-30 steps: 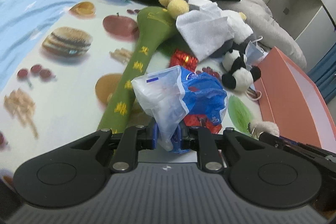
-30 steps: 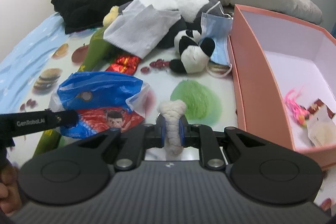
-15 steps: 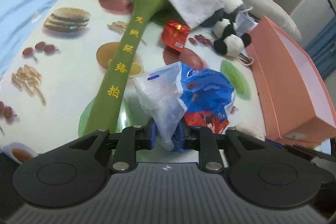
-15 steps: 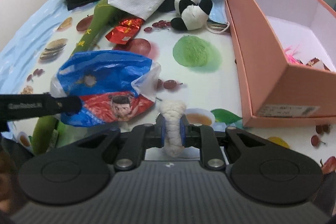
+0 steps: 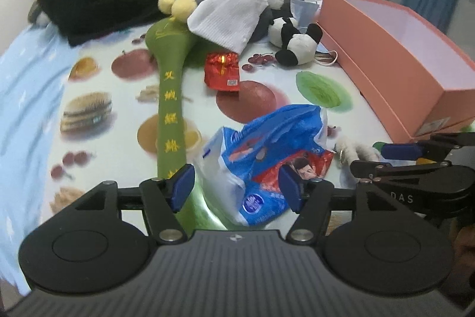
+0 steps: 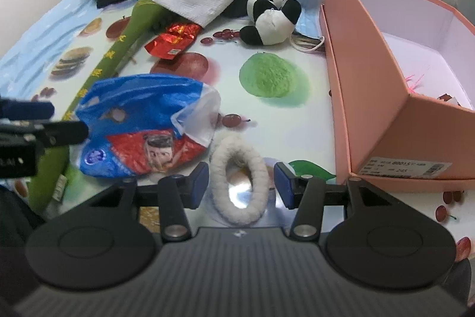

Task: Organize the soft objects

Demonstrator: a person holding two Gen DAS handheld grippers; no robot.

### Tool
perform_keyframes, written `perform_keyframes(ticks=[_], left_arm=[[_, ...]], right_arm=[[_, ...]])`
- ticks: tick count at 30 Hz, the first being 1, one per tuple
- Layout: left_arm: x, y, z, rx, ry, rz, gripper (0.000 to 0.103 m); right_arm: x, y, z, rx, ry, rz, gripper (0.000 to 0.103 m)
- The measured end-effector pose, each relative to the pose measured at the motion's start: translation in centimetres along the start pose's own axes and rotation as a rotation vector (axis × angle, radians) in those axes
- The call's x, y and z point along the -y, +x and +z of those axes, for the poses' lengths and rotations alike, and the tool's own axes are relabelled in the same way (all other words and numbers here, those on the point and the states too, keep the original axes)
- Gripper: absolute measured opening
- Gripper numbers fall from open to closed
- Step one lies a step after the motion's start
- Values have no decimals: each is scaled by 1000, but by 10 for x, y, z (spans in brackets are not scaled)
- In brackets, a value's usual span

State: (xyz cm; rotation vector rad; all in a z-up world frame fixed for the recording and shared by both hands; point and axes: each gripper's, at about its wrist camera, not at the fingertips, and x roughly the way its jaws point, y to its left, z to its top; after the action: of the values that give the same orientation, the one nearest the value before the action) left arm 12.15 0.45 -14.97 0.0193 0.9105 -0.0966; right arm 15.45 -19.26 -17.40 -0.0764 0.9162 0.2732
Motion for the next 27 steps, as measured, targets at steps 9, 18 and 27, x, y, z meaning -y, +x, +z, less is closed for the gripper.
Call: perform_keyframes(ticks=[9,18,27], left_arm=[[12,15,25,13,213,13,68],[36,39,36,-11,391,-16,68],[39,57,40,-44,417,-73,61]], right_arm=[[6,13,-3,-20,-6,30,51],[0,16,-3,-31,-76,45,22],[12,7,-6,-20,-38,8,20]])
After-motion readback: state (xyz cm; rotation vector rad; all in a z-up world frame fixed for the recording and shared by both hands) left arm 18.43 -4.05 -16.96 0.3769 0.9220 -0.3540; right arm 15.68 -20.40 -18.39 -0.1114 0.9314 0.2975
